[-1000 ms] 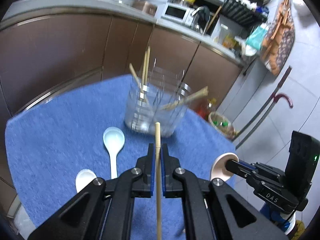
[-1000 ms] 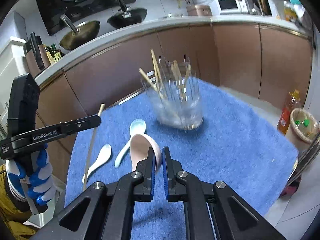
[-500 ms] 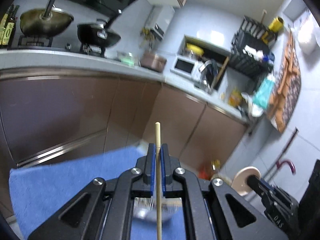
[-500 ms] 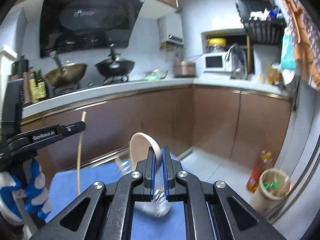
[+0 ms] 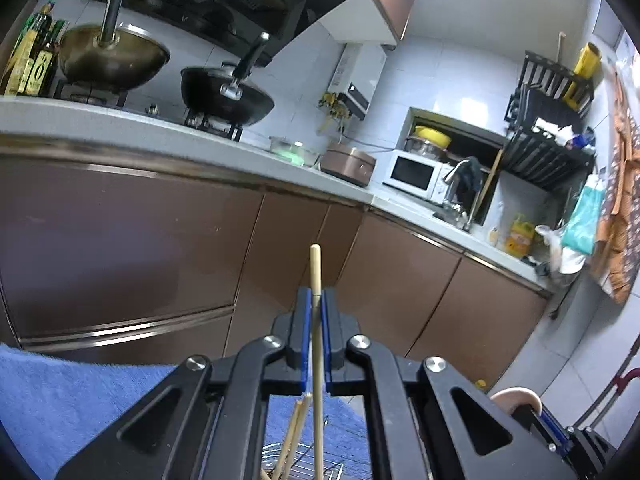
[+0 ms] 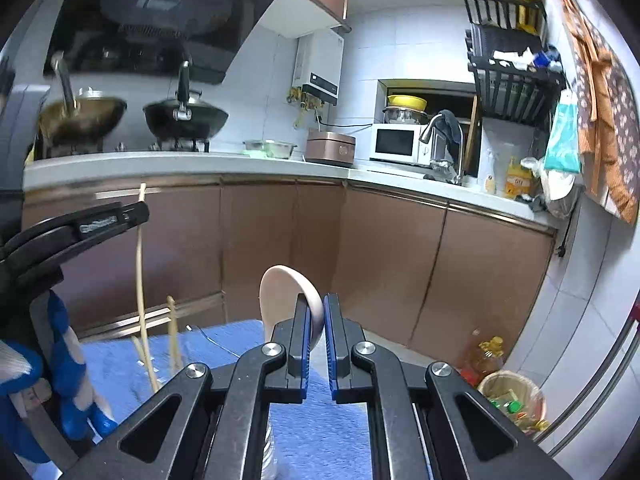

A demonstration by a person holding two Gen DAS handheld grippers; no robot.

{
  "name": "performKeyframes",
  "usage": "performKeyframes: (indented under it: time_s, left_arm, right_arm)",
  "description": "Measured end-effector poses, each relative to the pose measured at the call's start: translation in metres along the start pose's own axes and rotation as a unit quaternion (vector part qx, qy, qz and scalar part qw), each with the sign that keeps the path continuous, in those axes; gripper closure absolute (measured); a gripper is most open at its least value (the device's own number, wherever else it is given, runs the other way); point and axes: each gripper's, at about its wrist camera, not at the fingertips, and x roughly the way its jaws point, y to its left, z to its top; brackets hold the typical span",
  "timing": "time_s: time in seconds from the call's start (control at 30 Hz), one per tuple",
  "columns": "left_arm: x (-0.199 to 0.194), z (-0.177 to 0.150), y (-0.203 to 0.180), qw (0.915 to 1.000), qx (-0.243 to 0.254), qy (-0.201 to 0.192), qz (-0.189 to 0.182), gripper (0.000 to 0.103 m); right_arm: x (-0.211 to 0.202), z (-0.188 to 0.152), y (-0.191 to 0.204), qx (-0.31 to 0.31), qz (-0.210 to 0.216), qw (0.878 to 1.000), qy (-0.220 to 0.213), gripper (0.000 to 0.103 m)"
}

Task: Organize utensils
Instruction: 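Carry the chopstick and pink spoon into the holder and open both tools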

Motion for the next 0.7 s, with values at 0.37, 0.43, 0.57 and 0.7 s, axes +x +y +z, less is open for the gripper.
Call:
performKeyframes:
  time_s: [0.37, 0.43, 0.57, 0.7]
  left_arm:
    - [0.008, -0.052, 0.016, 0.9988, 0.028, 0.021, -0.035, 0.092]
    - [0.002, -0.053, 0.017, 0.9983, 0.036, 0.025, -0.04, 0.083]
    - [-0.012, -0.053, 0.019, 0.9976, 0.043, 0.033, -0.043, 0.075]
    - [-0.035, -0.049, 0.022, 0.9967, 0.062, 0.039, -0.036, 0.073]
  right_arm:
    - [0.023, -0.041, 0.012, 0.003, 0.04, 0.998, 0.042, 0.083]
    - [0.02, -0.041, 0.011, 0.006, 0.047, 0.998, 0.045, 0.074]
    - [0.008, -0.036, 0.007, 0.014, 0.048, 0.998, 0.042, 0.068]
    - [-0.017, -0.031, -0.005, 0.032, 0.05, 0.998, 0.036, 0.066]
